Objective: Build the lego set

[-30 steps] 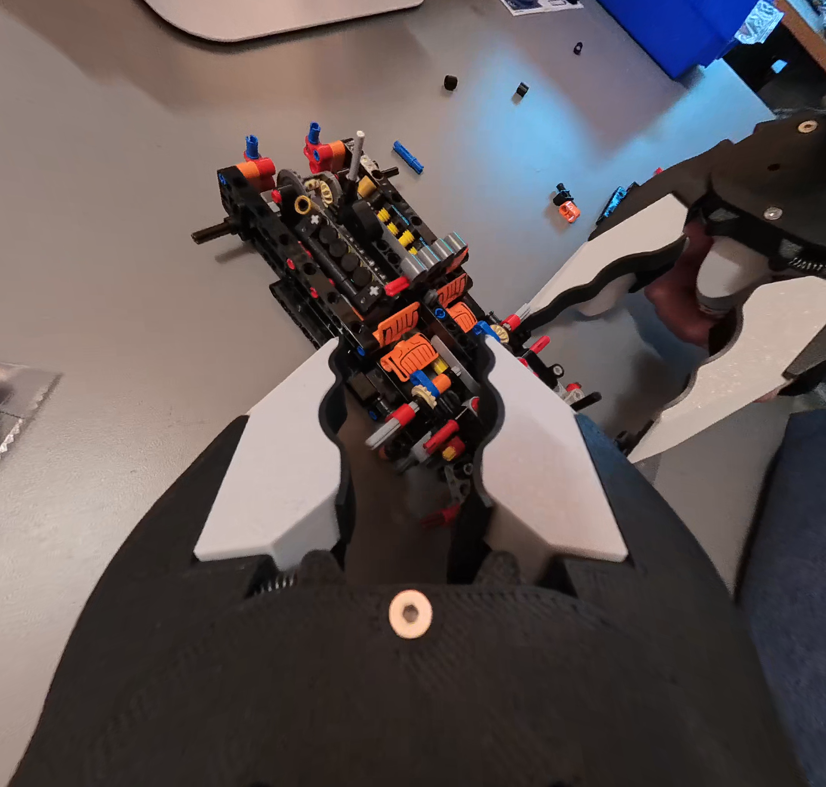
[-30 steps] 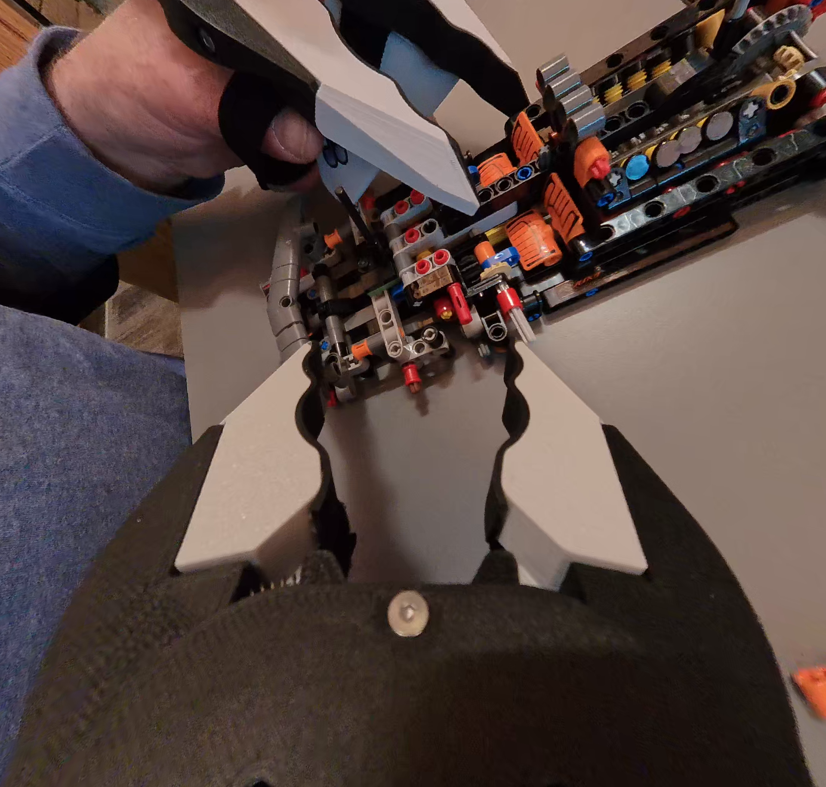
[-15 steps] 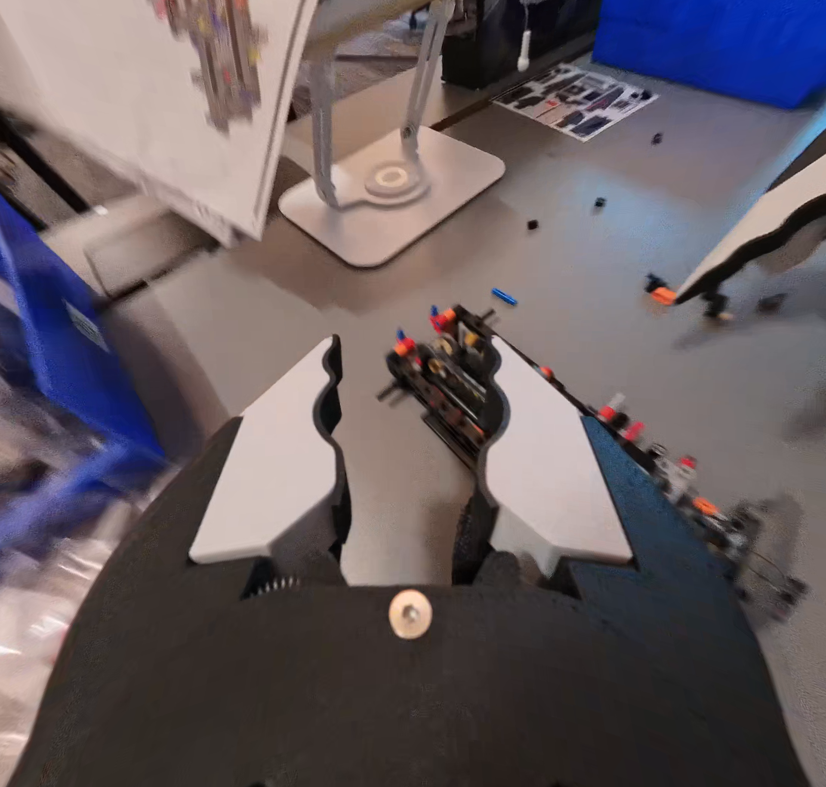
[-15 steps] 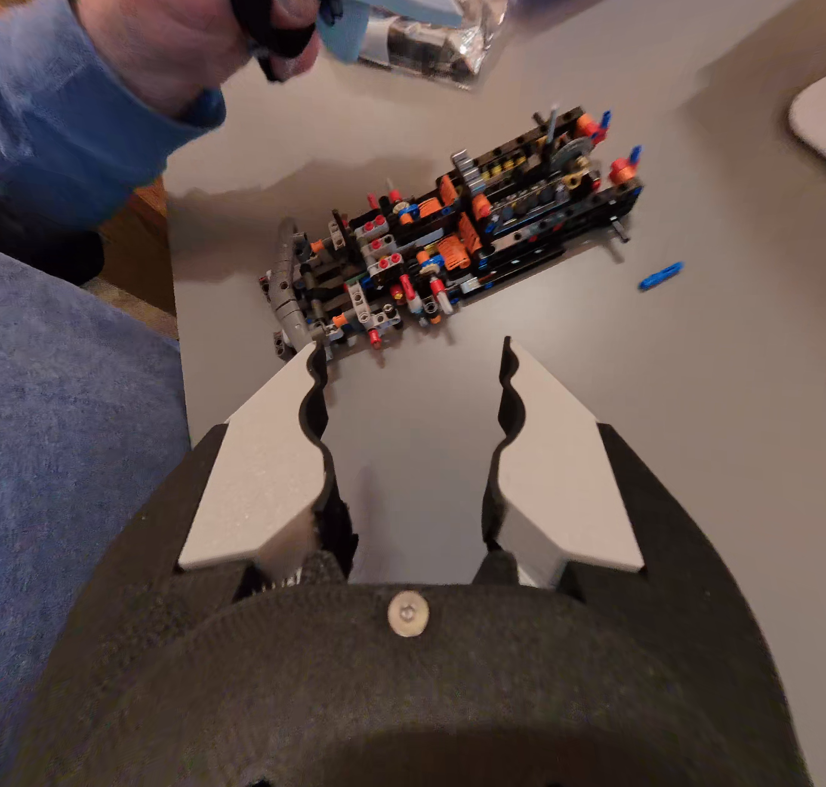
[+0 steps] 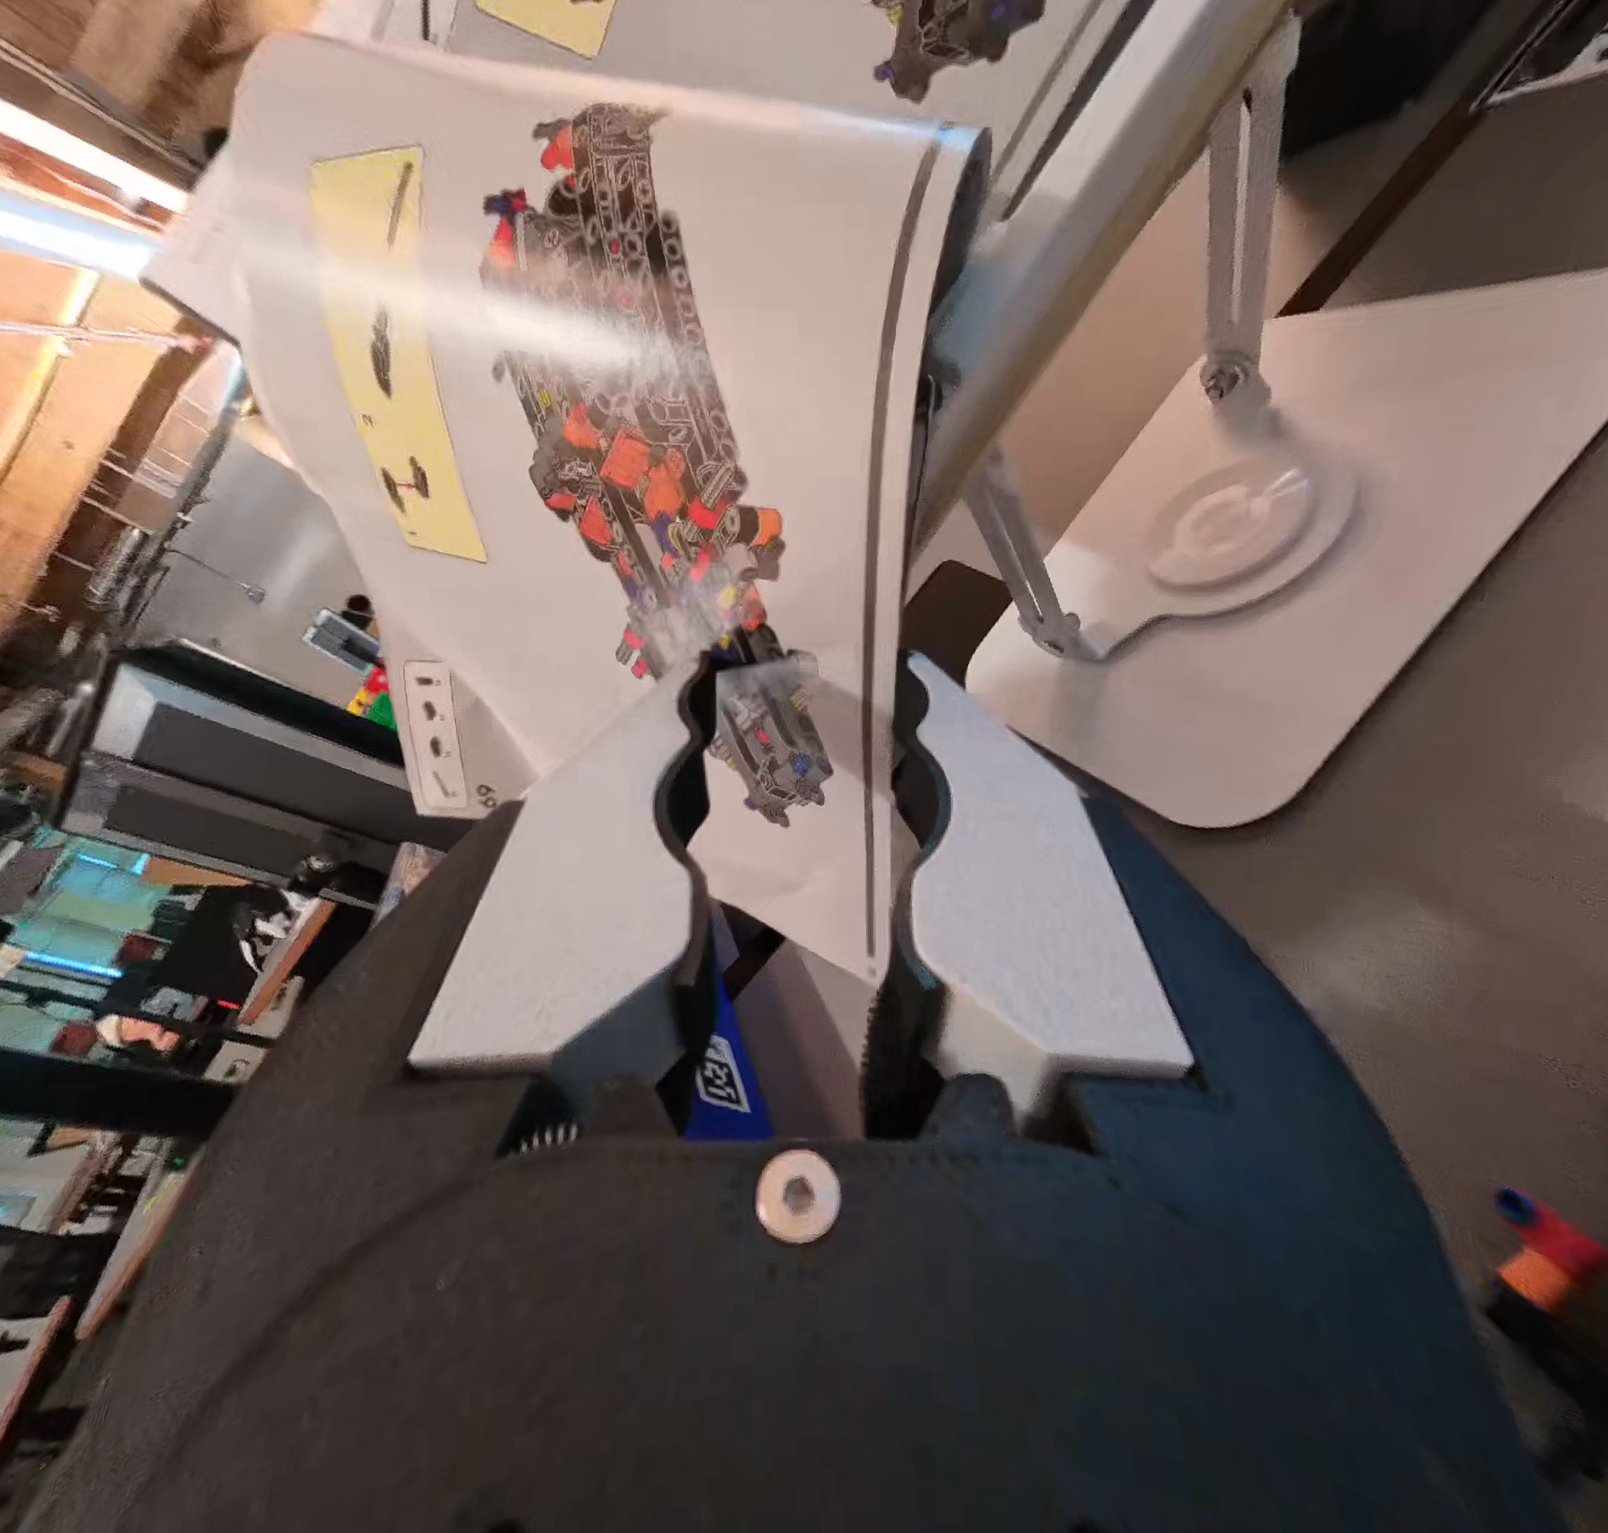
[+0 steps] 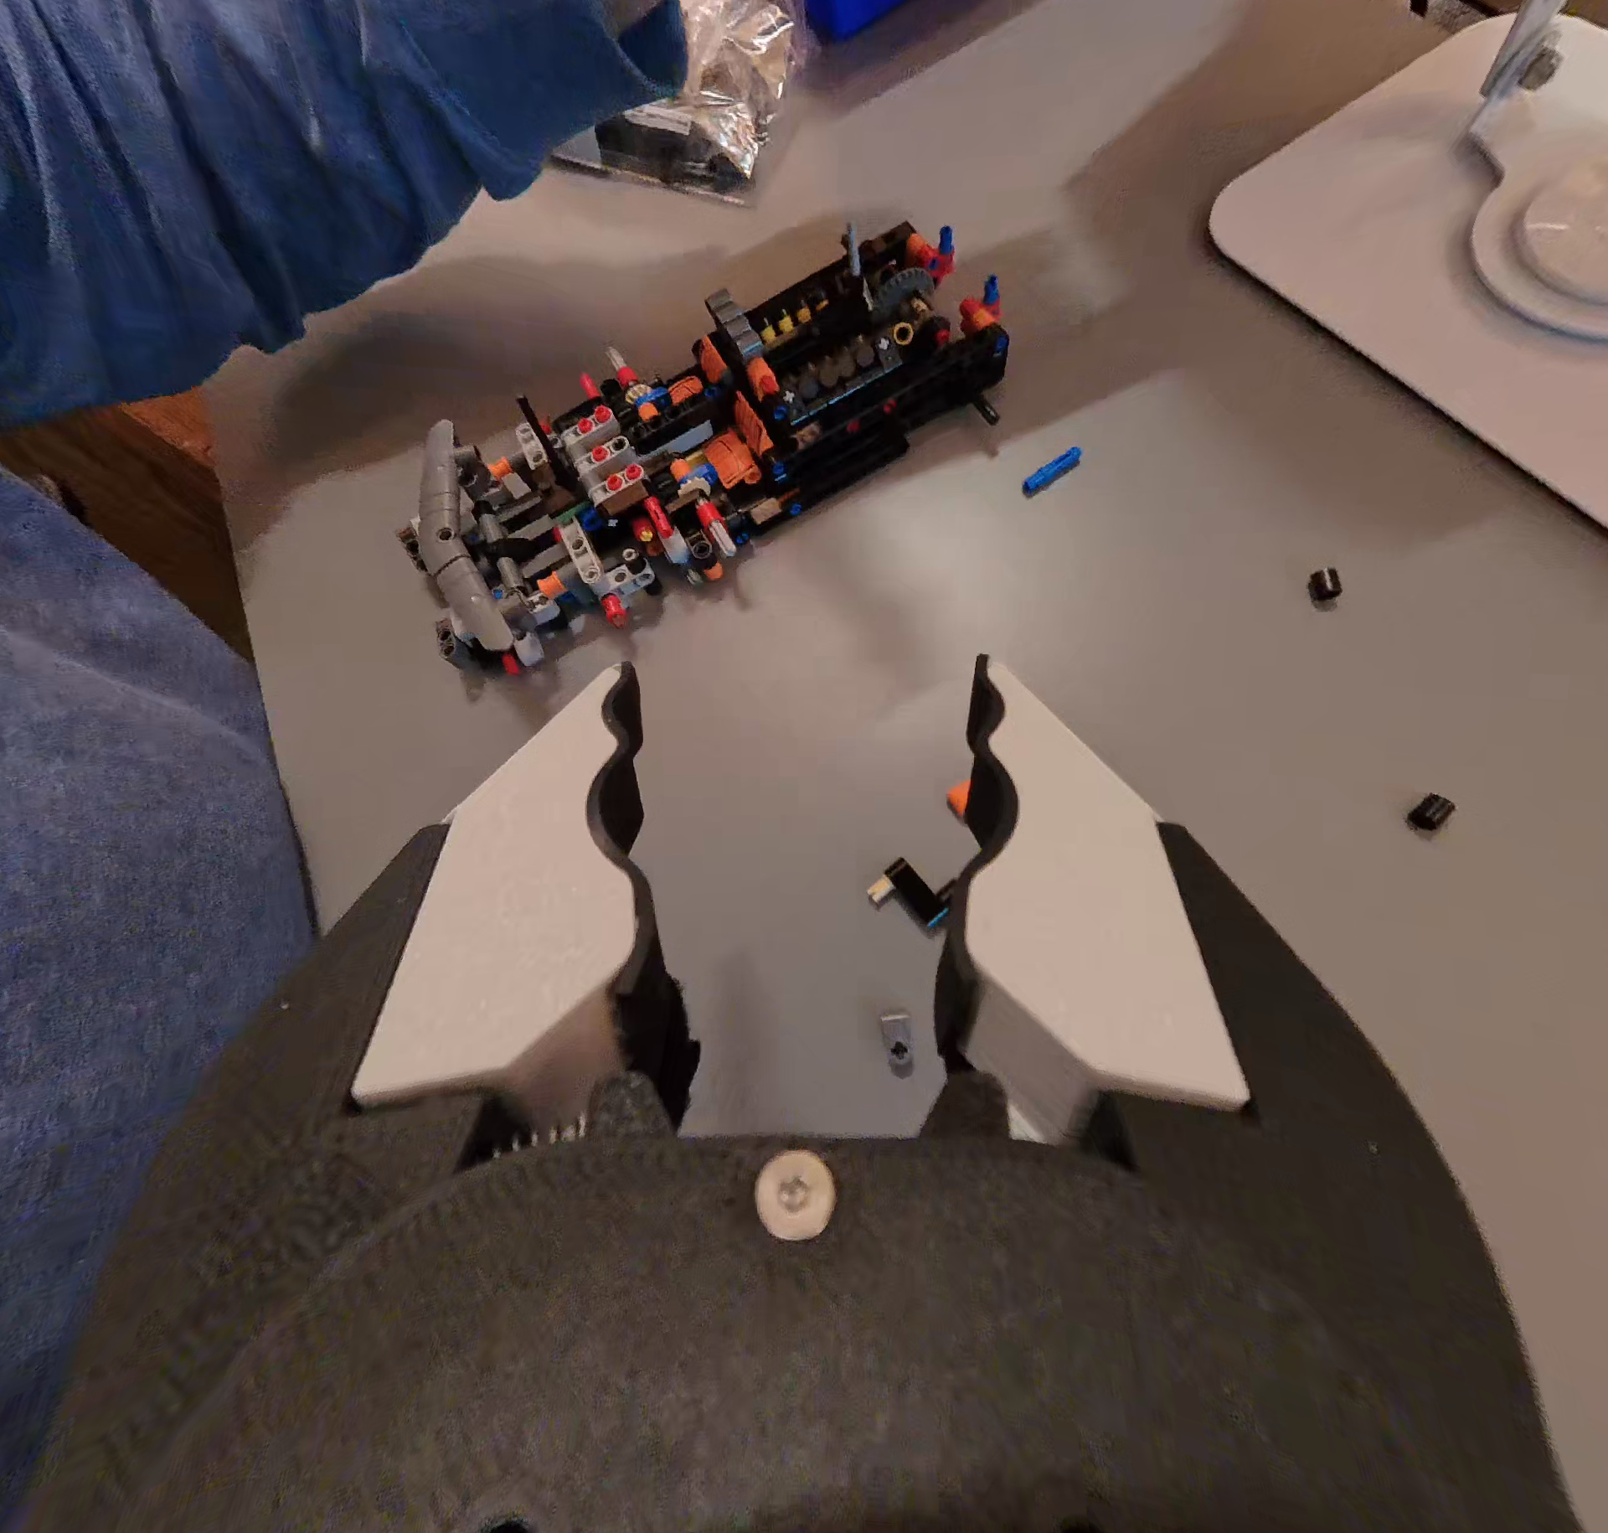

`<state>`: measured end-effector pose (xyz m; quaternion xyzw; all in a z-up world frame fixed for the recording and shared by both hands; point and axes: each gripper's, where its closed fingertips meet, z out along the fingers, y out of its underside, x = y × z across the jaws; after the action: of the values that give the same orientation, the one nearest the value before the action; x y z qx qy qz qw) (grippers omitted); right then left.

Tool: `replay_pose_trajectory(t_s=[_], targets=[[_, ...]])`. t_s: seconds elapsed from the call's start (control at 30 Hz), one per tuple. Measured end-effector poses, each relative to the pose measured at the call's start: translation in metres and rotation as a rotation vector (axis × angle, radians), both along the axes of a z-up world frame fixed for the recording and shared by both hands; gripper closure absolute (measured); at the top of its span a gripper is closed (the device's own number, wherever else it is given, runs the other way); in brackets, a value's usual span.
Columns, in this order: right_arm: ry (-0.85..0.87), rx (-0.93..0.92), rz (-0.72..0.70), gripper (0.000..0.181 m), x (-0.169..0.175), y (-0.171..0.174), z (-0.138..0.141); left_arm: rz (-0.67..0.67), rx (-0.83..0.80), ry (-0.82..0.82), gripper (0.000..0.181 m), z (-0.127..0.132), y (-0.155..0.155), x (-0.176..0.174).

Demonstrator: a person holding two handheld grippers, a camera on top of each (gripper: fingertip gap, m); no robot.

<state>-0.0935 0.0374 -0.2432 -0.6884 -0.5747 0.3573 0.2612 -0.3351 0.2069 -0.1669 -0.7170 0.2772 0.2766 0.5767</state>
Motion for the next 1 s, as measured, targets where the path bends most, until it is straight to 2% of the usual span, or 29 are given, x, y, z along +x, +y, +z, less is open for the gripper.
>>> replay_pose_trajectory(t_s=[0.23,0.4,0.63,0.8,0.93,1.0], targets=[[0.019,0.031,0.01,0.107,-0.002,0.019,0.009,-0.045,0.026,0.074,0.154,-0.003,-0.005,-0.005],[0.045,0.169,0.022,0.101,-0.012,0.052,0.038,-0.091,0.055,0.143,0.153,-0.001,-0.008,-0.001],[0.084,0.419,-0.025,0.095,-0.024,0.128,0.097,-0.146,0.059,0.112,0.151,-0.001,-0.017,0.001],[0.086,0.578,-0.068,0.097,-0.03,0.191,0.133,-0.217,0.004,0.071,0.17,-0.002,-0.022,0.0],[0.145,0.665,-0.085,0.112,-0.038,0.247,0.171,-0.239,-0.038,0.077,0.176,-0.001,-0.024,-0.006],[0.152,0.698,-0.098,0.104,-0.044,0.277,0.187,-0.233,-0.051,0.067,0.178,-0.002,-0.024,-0.009]])
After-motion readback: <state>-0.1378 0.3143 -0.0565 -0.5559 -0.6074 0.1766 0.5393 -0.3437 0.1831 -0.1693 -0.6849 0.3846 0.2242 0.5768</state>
